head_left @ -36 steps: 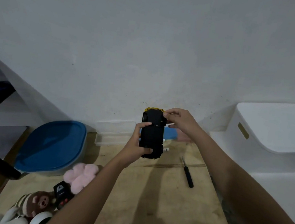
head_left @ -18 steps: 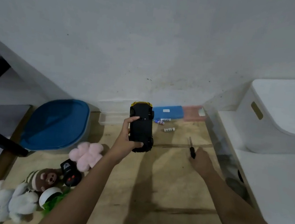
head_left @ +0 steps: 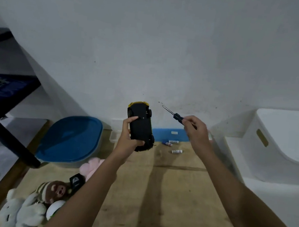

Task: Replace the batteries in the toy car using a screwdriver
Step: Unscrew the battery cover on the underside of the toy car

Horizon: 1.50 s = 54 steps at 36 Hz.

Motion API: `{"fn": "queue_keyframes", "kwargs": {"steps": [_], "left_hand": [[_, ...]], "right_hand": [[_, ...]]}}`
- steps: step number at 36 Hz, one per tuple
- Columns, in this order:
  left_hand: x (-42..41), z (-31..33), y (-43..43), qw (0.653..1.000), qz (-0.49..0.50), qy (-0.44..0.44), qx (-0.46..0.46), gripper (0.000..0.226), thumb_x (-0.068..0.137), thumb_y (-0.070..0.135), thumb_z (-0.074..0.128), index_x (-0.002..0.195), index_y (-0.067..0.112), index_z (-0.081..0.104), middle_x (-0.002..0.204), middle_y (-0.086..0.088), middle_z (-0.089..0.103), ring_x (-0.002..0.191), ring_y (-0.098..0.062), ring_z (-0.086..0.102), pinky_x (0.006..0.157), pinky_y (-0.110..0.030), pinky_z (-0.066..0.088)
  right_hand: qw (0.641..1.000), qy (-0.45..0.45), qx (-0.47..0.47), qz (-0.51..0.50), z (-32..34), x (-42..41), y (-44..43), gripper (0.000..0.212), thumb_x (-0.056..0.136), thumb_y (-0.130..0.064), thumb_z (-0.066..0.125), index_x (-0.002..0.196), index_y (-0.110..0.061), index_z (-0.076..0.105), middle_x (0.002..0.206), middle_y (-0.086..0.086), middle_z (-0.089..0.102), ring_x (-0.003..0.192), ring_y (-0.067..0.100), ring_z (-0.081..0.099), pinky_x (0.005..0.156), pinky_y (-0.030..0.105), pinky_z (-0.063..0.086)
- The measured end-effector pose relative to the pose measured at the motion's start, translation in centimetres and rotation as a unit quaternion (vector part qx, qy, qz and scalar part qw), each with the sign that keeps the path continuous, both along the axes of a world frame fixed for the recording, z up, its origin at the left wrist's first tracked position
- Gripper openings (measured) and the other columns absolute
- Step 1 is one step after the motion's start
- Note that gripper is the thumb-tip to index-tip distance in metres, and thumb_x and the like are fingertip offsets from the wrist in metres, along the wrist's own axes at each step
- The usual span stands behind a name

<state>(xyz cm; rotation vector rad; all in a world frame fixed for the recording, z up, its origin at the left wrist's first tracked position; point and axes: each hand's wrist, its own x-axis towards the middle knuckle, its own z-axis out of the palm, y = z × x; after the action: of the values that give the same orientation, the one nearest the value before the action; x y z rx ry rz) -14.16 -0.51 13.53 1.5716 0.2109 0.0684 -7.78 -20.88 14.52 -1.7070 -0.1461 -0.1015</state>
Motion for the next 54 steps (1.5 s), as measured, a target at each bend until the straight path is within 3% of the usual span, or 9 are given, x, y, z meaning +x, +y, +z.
{"fn": "queue_keyframes", "kwargs": {"steps": [8,11,17,29,34,38,45,49,54], "left_hand": [[0.1,2.2,-1.1,0.999,0.006,-0.035,0.001,0.075,0.072,-0.025,0.052,0.122,0.028,0.036,0.105,0.0,0.05,0.084,-0.01,0.055,0.052,-0.016,0.052],[0.0,2.3,-1.3,0.999,0.002,-0.035,0.01,0.076,0.072,-0.024,0.052,0.125,0.027,0.035,0.106,0.0,0.049,0.084,-0.01,0.055,0.052,-0.016,0.052],[-0.1,2.1,-1.7,0.999,-0.002,-0.031,0.013,0.078,0.071,-0.024,0.052,0.128,0.027,0.034,0.113,-0.004,0.048,0.088,-0.01,0.054,0.052,-0.014,0.05],[-0.2,1.5,-1.8,0.999,-0.005,-0.025,0.018,0.08,0.071,-0.026,0.051,0.129,0.026,0.034,0.103,0.005,0.049,0.086,-0.008,0.055,0.054,-0.015,0.052],[-0.1,1.2,-1.9,0.999,-0.011,-0.032,0.017,0.079,0.071,-0.027,0.051,0.13,0.024,0.034,0.112,-0.005,0.047,0.085,-0.008,0.055,0.054,-0.016,0.052],[0.2,0.6,-1.7,0.999,-0.019,-0.036,0.022,0.08,0.07,-0.027,0.051,0.126,0.029,0.035,0.123,-0.013,0.045,0.089,-0.015,0.057,0.054,-0.018,0.053],[1.2,-0.7,-1.3,0.996,-0.018,-0.051,0.075,0.082,0.067,-0.025,0.054,0.114,0.041,0.038,0.126,-0.014,0.038,0.107,-0.034,0.051,0.053,-0.024,0.053],[2.1,-1.5,-1.1,0.99,-0.002,-0.041,0.138,0.085,0.064,-0.023,0.056,0.11,0.047,0.037,0.121,-0.013,0.038,0.105,-0.034,0.05,0.05,-0.022,0.051],[2.8,-1.8,-1.2,0.987,0.012,-0.018,0.158,0.084,0.065,-0.024,0.054,0.113,0.043,0.037,0.118,-0.016,0.039,0.098,-0.037,0.053,0.043,-0.019,0.046]], "right_hand": [[0.996,-0.042,-0.054,0.057,1.7,-0.7,1.8,0.017,0.088,-0.005,0.055,0.073,-0.012,0.059,0.058,0.002,0.045,0.046,0.001,0.036,0.046,0.014,0.025],[0.998,-0.03,-0.036,0.051,1.3,-0.7,1.6,0.027,0.089,-0.006,0.054,0.067,-0.021,0.058,0.053,-0.005,0.043,0.045,0.002,0.033,0.047,0.019,0.025],[0.998,0.0,-0.036,0.055,1.0,-0.7,1.2,0.026,0.089,-0.007,0.052,0.069,-0.021,0.059,0.041,-0.016,0.042,0.043,0.001,0.032,0.048,0.021,0.024],[0.997,0.008,-0.058,0.058,0.6,-1.1,1.1,0.018,0.09,-0.01,0.053,0.075,-0.014,0.061,0.055,-0.005,0.041,0.053,0.009,0.033,0.05,0.022,0.026],[0.996,0.014,-0.063,0.059,0.4,-1.1,1.2,0.016,0.09,-0.01,0.053,0.078,-0.01,0.062,0.055,-0.006,0.042,0.053,0.009,0.034,0.051,0.022,0.026],[0.996,0.016,-0.07,0.059,0.6,-1.2,1.1,0.015,0.09,-0.01,0.053,0.077,-0.011,0.062,0.048,-0.014,0.043,0.052,0.007,0.033,0.05,0.021,0.026],[0.992,0.006,-0.113,0.06,1.5,-0.8,0.9,0.014,0.088,-0.008,0.056,0.076,-0.009,0.062,0.059,-0.004,0.049,0.056,0.009,0.039,0.044,0.008,0.031],[0.986,-0.022,-0.158,0.047,2.2,-0.3,1.0,0.011,0.083,-0.008,0.06,0.077,-0.011,0.069,0.062,-0.004,0.057,0.056,0.009,0.048,0.048,0.006,0.036],[0.969,-0.054,-0.233,0.054,3.5,-0.3,1.6,0.016,0.084,-0.011,0.059,0.092,-0.007,0.072,0.079,0.008,0.068,0.07,0.015,0.06,0.066,0.02,0.048]]}}
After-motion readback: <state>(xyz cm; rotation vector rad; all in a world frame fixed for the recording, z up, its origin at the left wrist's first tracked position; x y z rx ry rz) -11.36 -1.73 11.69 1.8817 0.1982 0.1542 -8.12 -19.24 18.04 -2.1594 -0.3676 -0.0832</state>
